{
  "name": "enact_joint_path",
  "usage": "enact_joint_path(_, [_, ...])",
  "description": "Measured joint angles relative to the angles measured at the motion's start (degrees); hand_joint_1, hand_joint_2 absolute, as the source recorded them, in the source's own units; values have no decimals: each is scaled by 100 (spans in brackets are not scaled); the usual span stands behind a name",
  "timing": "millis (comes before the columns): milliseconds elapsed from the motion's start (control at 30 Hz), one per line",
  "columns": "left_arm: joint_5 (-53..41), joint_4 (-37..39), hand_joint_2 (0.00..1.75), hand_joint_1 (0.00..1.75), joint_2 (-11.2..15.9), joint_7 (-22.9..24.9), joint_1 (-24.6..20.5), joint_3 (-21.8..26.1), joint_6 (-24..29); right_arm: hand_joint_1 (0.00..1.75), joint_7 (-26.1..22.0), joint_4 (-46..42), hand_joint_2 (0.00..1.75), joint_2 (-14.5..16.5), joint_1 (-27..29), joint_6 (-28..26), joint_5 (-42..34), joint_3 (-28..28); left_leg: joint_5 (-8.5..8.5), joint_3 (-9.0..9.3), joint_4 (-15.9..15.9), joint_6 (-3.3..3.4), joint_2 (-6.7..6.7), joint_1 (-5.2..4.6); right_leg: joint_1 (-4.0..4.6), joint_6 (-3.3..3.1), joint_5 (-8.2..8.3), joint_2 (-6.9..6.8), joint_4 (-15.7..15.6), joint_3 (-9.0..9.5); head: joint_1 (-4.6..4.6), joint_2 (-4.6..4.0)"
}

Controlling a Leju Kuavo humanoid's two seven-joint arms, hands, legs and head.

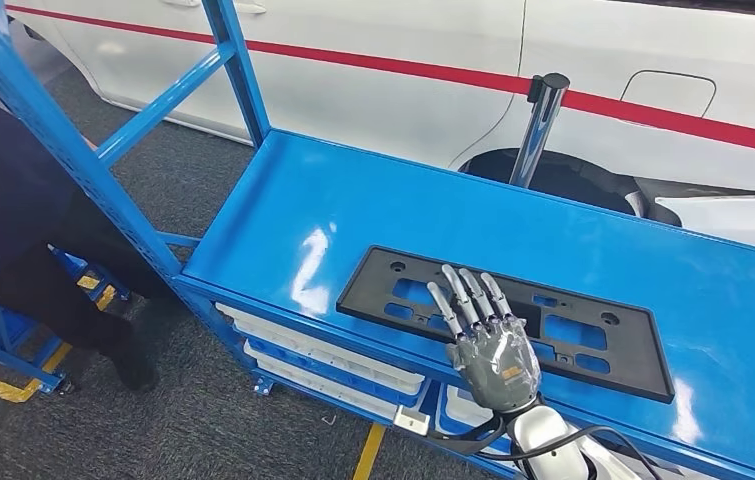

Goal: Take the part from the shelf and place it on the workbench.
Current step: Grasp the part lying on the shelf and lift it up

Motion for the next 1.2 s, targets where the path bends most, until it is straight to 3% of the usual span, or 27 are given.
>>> enact_joint_path(633, [46,-56,0,0,6,13,-13,-40,6,0,51,176,175,135,25,-140,-74,-73,0,0,0,0,0,0,0,0,0,0,0,0,0,0])
enact_joint_path(1200, [12,-95,0,0,8,51,-75,-126,-1,0,103,865,175,180,22,-138,-310,-126,0,-1,0,0,0,0,0,0,0,0,0,0,0,0])
